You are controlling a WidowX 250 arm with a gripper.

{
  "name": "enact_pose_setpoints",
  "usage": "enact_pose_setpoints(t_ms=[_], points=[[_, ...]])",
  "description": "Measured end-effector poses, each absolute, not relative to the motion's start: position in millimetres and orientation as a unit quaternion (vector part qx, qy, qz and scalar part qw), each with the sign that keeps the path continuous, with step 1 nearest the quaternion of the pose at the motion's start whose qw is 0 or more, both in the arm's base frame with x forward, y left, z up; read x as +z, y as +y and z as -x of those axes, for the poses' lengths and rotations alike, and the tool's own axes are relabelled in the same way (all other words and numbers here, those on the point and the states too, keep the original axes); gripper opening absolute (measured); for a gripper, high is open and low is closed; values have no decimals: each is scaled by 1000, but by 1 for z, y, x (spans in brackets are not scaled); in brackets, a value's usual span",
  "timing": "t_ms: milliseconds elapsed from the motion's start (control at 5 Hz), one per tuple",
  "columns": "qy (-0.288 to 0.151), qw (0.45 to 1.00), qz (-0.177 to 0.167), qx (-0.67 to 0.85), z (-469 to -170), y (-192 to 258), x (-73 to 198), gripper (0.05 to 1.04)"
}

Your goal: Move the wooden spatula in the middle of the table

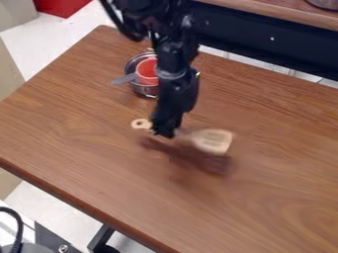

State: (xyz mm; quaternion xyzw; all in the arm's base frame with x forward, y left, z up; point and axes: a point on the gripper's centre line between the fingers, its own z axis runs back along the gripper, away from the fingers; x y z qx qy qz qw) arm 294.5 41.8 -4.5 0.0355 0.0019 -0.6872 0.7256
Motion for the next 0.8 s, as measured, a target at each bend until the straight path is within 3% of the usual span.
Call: enact_pose_setpoints(t_ms=[200,800], points=[[-7,679,-36,-733,-292,42,-9,250],[35,670,-89,-736,-282,40,-28,250]])
